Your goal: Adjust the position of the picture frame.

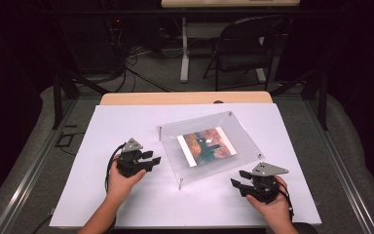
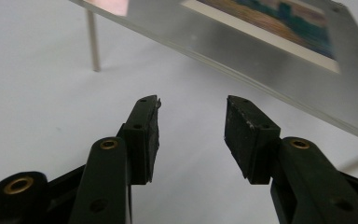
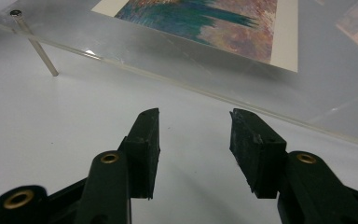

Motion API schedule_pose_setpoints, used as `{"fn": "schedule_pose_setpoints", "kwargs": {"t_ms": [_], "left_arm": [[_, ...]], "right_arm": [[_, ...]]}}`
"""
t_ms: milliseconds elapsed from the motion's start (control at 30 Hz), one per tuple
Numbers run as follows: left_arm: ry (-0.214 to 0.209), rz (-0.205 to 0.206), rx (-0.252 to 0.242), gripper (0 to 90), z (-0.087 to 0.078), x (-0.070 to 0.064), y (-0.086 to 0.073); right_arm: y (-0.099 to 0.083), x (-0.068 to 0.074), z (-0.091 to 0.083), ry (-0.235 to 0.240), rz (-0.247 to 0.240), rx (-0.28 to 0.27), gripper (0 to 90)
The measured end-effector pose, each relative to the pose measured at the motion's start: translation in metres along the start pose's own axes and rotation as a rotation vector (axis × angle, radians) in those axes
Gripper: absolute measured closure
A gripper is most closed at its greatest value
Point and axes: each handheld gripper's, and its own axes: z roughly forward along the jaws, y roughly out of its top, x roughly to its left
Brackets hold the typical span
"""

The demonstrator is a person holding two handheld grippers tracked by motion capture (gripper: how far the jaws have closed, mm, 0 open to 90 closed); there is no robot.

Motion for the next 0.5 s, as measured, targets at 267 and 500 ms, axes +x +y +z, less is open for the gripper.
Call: {"fn": "schedule_pose_setpoints", "kwargs": {"t_ms": [267, 500], "left_arm": [[0.062, 0.001, 0.007, 56.7, 0.031, 0.031, 0.017], [0.088, 0.017, 0.017, 59.4, 0.059, 0.051, 0.024]], "right_arm": [[-0.001, 0.001, 0.000, 0.008, 0.007, -0.003, 52.3], [-0.004, 0.001, -0.004, 0.006, 0.020, -0.004, 52.3]]}}
